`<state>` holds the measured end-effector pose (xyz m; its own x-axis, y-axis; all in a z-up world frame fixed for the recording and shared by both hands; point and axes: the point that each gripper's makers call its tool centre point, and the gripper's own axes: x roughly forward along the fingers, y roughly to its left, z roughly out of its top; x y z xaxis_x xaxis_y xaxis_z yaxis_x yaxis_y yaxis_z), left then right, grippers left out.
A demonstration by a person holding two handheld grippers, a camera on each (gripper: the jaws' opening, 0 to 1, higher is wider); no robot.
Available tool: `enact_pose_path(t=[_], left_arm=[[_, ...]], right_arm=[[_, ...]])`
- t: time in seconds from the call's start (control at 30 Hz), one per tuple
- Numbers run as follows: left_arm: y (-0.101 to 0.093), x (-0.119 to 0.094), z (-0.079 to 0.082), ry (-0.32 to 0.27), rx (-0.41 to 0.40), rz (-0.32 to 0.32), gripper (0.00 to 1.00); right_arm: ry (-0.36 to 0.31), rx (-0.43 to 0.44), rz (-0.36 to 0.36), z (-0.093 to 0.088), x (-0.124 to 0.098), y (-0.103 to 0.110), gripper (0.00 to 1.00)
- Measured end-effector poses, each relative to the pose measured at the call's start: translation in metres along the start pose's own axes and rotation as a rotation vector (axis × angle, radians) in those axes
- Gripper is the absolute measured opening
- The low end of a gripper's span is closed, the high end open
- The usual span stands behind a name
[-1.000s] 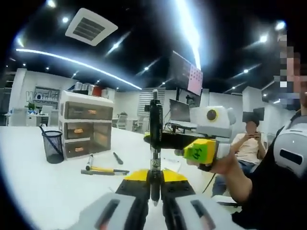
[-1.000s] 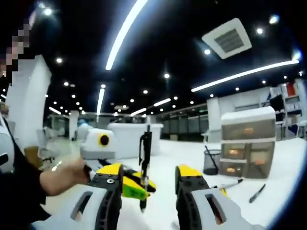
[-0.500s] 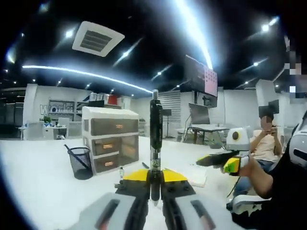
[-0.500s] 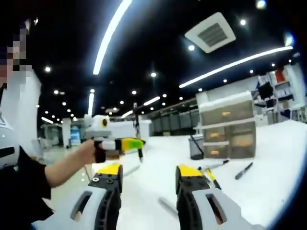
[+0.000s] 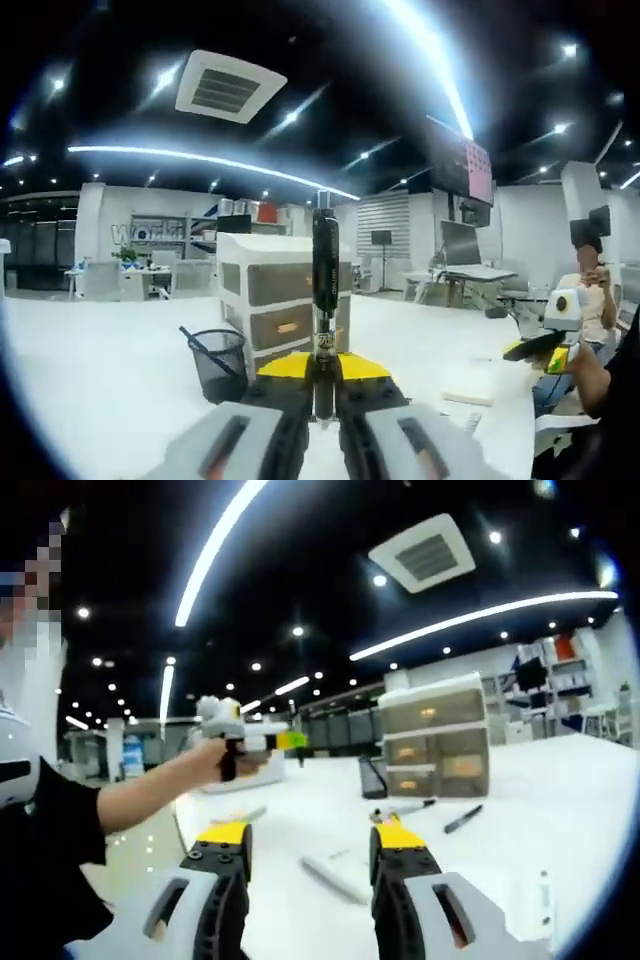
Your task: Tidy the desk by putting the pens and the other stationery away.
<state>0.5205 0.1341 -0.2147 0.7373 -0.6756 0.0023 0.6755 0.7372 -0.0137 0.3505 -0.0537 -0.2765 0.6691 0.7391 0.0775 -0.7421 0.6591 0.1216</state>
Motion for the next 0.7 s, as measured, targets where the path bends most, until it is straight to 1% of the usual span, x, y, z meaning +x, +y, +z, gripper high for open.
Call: enact_pose_path(t=[0.17, 0.23, 0.33, 0.43, 0.53, 0.6, 0.7], left_arm=[[0.020, 0.011, 0.008, -0.019, -0.021, 0.012, 0.08], [0.021, 0.012, 0.009, -0.021, -0.022, 0.013, 0.08], [0.032, 0.032, 0.011, -0.015, -0.015, 0.033, 0.08], [0.043, 0.044, 0.012, -0.003, -0.021, 0.054, 0.08], [0.053, 0.056, 0.016, -0.006, -0.032, 0.071, 0.08], [0.060, 0.065, 0.016, 0.008, -0.012, 0.093, 0.09], [0.070, 0.076, 0.019, 0.011, -0.023, 0.109, 0.09]], right_arm=[[-0.002, -0.012, -0.005, 0.001, -0.006, 0.000, 0.44], [-0.002, -0.012, -0.005, 0.001, -0.006, 0.000, 0.44], [-0.006, -0.004, -0.006, -0.001, -0.010, -0.002, 0.44], [-0.007, 0.000, -0.008, -0.001, -0.013, -0.003, 0.44], [-0.008, -0.001, -0.013, 0.000, -0.017, -0.004, 0.44], [-0.011, 0.000, -0.017, 0.001, -0.020, -0.005, 0.44], [-0.010, 0.001, -0.019, 0.000, -0.022, -0.005, 0.44]])
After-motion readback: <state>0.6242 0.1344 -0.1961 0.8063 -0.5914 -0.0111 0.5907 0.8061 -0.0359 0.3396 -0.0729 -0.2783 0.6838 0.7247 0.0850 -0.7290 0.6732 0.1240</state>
